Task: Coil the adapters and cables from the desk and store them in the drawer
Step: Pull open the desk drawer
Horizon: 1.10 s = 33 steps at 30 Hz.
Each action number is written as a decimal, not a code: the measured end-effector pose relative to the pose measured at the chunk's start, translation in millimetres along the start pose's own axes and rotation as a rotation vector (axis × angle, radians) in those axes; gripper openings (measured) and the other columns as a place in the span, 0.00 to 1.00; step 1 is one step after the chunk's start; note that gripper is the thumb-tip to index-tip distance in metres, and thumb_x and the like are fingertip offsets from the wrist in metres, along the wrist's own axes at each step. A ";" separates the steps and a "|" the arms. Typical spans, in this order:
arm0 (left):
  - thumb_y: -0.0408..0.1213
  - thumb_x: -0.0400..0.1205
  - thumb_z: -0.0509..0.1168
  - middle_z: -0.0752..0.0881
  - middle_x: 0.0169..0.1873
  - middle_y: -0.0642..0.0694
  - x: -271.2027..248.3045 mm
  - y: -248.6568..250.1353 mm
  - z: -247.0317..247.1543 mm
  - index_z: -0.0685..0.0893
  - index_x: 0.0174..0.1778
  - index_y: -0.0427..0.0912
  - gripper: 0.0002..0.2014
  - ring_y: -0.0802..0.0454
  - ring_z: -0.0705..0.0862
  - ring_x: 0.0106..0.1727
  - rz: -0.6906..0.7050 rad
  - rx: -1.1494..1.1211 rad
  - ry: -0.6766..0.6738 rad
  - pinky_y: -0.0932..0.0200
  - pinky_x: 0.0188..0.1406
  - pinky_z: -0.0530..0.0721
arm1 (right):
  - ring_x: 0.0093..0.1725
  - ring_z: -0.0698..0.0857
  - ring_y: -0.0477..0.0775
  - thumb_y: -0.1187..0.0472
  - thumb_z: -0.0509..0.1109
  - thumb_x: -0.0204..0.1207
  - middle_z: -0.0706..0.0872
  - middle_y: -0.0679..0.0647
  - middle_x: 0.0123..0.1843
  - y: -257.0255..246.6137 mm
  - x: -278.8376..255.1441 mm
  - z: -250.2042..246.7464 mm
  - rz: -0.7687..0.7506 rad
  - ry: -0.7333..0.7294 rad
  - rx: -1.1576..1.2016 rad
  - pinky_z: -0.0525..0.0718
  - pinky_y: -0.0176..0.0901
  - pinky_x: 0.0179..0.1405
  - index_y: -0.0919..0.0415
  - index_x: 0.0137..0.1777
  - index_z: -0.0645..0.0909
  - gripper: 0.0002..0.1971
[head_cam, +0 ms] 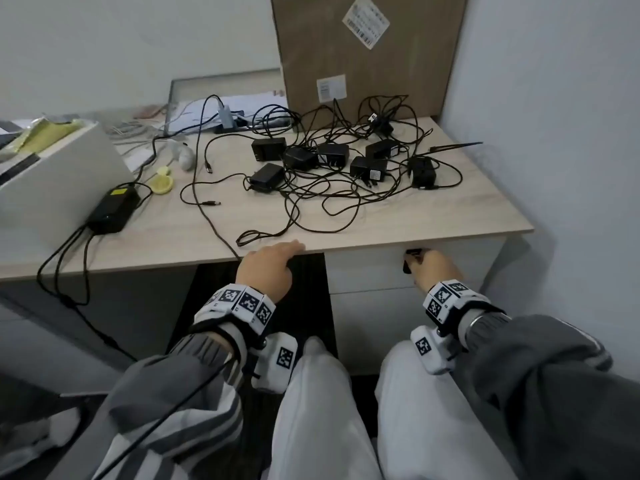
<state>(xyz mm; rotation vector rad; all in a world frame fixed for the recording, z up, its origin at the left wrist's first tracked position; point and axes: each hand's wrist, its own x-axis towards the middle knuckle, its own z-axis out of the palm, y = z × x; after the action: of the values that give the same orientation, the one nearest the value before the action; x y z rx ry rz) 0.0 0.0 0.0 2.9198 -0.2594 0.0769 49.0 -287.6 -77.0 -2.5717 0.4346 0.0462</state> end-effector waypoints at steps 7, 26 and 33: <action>0.24 0.79 0.54 0.63 0.82 0.55 -3.4 6.3 -2.2 0.62 0.82 0.53 0.35 0.52 0.66 0.79 -0.037 0.018 -0.102 0.52 0.77 0.67 | 0.41 0.79 0.62 0.52 0.63 0.79 0.81 0.59 0.41 -8.4 -5.4 -20.4 0.019 -0.056 -0.106 0.76 0.43 0.41 0.66 0.48 0.82 0.16; 0.21 0.78 0.56 0.50 0.85 0.51 -1.9 23.1 0.4 0.51 0.85 0.48 0.40 0.48 0.58 0.83 -0.112 0.038 -0.212 0.53 0.80 0.62 | 0.67 0.78 0.58 0.59 0.59 0.81 0.80 0.54 0.69 26.9 -94.3 -73.8 -0.484 0.077 -0.273 0.75 0.52 0.65 0.57 0.68 0.77 0.17; 0.23 0.81 0.54 0.54 0.84 0.51 8.5 20.8 1.0 0.54 0.85 0.47 0.36 0.49 0.61 0.82 -0.096 0.137 -0.218 0.56 0.80 0.62 | 0.57 0.83 0.57 0.53 0.57 0.82 0.87 0.52 0.53 3.6 -85.1 -91.6 -0.282 -0.220 -0.532 0.70 0.57 0.71 0.56 0.56 0.85 0.16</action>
<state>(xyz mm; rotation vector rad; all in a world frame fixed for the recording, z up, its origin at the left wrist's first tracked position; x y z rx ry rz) 4.7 -21.6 3.8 3.0729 -0.1530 -0.2488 -37.6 -311.7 9.9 -3.0756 -0.0380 0.3858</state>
